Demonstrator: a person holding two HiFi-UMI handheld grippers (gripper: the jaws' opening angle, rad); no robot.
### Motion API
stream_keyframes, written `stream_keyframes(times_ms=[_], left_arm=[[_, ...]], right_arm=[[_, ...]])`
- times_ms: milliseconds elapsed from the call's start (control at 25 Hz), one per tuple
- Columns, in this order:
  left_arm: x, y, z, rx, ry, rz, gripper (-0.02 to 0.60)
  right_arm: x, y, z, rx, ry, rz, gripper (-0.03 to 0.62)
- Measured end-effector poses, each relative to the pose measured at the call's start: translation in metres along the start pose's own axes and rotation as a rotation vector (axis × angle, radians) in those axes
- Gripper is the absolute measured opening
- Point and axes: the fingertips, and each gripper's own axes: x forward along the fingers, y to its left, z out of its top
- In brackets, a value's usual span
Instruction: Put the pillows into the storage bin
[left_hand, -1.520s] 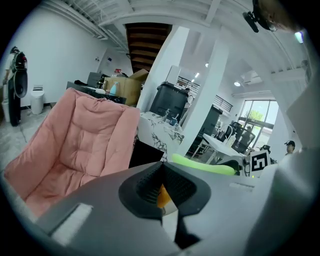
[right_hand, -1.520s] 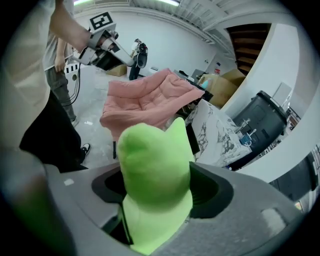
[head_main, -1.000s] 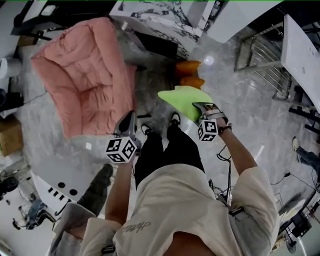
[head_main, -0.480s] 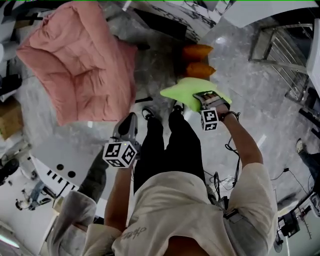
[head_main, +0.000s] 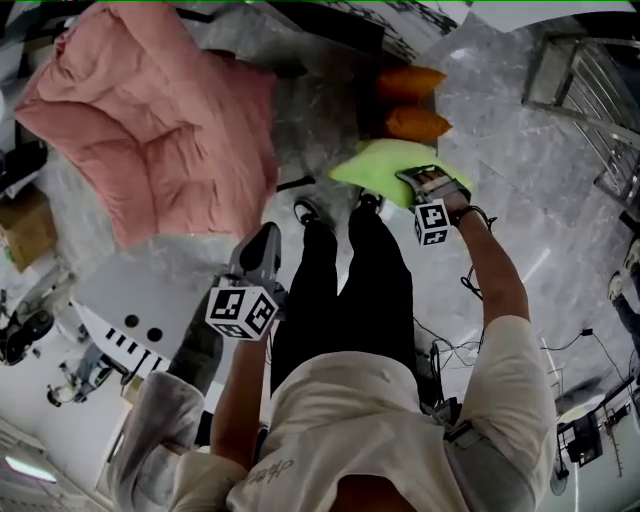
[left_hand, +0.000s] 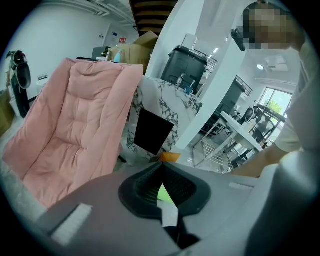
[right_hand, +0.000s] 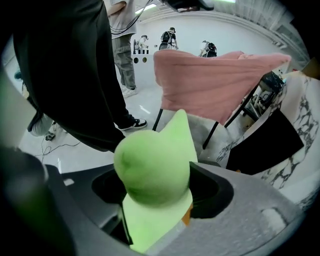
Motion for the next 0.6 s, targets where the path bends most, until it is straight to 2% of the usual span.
stream_keyframes(times_ms=[160, 360, 600], left_arm=[[0.015, 0.001, -0.003, 0.000, 0.012, -0.006, 0.020], [0.027, -0.003, -0.008, 0.015, 0.043, -0.031, 0.020], [0.032, -0.013, 0.000, 0.024, 0.040, -0.055, 0.020]], right_arm=[[0.014, 0.000, -0.034, 0.039, 0.011, 0.014, 0.347], [0.005, 0.009, -0.069, 0.090, 0.041, 0.012, 0.347], [-0.003, 0.012, -0.061, 0.165, 0.014, 0.103, 0.339]])
